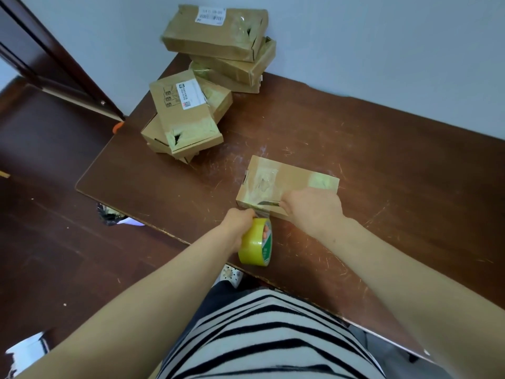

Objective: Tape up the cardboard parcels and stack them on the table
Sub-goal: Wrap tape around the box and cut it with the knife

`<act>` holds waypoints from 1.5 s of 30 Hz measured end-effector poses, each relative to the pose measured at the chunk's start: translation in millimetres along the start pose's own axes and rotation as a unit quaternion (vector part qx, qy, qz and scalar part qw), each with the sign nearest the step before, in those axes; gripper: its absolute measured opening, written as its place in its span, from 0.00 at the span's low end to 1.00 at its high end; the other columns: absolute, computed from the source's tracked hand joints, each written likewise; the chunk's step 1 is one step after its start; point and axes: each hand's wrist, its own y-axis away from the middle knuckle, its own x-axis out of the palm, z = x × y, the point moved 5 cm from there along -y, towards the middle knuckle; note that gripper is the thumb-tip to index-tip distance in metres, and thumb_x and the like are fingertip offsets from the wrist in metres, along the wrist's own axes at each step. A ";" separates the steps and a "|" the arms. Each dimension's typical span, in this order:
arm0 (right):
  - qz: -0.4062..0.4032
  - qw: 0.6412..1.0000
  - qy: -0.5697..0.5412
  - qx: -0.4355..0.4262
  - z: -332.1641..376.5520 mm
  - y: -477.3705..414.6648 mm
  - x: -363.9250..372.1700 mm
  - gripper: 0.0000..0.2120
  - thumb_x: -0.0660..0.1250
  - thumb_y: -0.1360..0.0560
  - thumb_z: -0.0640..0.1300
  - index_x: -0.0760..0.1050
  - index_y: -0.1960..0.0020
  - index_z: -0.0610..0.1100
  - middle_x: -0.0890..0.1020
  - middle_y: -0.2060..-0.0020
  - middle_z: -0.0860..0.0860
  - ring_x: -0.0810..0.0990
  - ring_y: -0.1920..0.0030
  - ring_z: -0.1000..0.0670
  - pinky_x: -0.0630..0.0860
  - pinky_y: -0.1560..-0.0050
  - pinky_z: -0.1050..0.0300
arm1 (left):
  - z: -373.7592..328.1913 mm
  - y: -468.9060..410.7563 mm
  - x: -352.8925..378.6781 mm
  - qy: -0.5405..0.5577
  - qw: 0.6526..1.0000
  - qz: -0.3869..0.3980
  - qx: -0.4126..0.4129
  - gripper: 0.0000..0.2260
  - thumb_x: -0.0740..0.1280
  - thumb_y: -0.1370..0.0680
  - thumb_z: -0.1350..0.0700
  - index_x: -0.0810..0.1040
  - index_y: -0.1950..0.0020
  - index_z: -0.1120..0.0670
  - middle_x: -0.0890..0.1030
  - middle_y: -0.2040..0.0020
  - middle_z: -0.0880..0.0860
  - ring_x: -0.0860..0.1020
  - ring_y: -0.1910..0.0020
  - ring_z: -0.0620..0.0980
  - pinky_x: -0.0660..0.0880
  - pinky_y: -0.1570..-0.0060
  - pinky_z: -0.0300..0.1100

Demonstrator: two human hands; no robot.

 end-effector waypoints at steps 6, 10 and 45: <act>0.015 0.997 0.072 -0.023 20.3 0.5 -1.4 0.11 0.62 0.28 0.31 0.75 0.53 0.45 0.65 0.70 0.52 0.70 0.64 0.45 0.56 0.74 0.59 | 0.0 -5.6 -5.2 -0.036 0.999 -0.035 0.014 0.05 0.62 0.22 0.64 0.73 0.50 0.65 0.77 0.72 0.59 0.75 0.79 0.51 0.75 0.77 0.40; 0.013 0.994 0.097 -0.047 34.5 0.4 -0.1 0.12 0.63 0.29 0.30 0.69 0.60 0.46 0.65 0.71 0.52 0.70 0.65 0.46 0.57 0.74 0.59 | 0.9 -11.3 -5.6 -0.054 0.997 -0.042 0.026 0.10 0.63 0.22 0.62 0.74 0.44 0.66 0.80 0.58 0.63 0.78 0.66 0.56 0.78 0.62 0.47; -0.054 0.963 -0.226 -0.139 17.6 -23.2 21.8 0.21 0.50 0.17 0.44 0.57 0.24 0.45 0.59 0.24 0.48 0.54 0.24 0.48 0.49 0.25 0.55 | -7.5 -15.4 -7.6 -0.103 0.993 -0.037 0.042 0.03 0.65 0.22 0.63 0.73 0.55 0.58 0.77 0.65 0.56 0.76 0.70 0.50 0.72 0.78 0.36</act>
